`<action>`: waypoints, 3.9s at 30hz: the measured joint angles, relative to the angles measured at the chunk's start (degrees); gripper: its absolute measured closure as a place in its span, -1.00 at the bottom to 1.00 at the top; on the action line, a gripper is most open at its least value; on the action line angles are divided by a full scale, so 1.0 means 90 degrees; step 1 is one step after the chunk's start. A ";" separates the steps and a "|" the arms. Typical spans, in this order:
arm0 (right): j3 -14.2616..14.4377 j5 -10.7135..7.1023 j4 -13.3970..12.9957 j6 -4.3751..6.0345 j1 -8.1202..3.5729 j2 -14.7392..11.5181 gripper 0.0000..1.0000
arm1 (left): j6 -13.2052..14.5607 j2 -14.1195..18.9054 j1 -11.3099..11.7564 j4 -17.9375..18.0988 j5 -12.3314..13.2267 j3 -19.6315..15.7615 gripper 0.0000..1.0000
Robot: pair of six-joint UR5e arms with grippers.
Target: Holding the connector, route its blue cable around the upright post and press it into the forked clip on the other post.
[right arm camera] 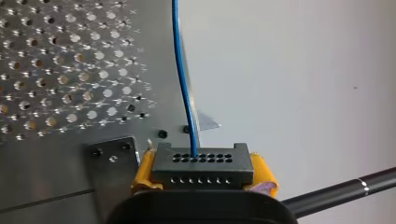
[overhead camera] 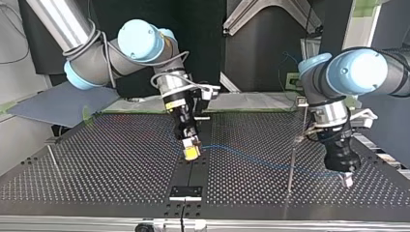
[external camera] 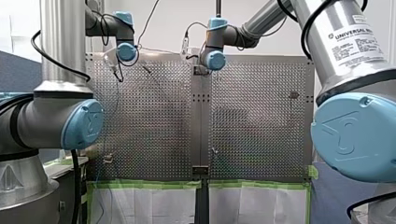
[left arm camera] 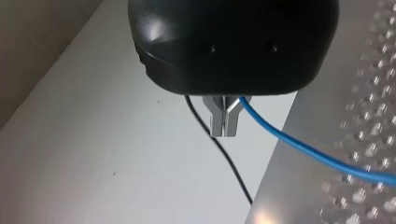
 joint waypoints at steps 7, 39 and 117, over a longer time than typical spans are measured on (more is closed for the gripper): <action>-0.0113 -0.0001 -0.0024 0.0000 -0.0018 0.0218 1.00 | -0.0161 -0.0296 0.0369 0.0068 0.0369 0.0367 0.89; -0.0306 0.0044 0.0095 -0.0029 -0.0176 0.0892 1.00 | -0.0039 -0.1071 0.0746 0.0445 0.1611 0.0067 0.84; 0.2883 0.1157 -0.2147 0.0112 -0.1888 0.2411 1.00 | -0.0139 -0.1692 0.0273 -0.0062 0.1550 0.0027 -1.00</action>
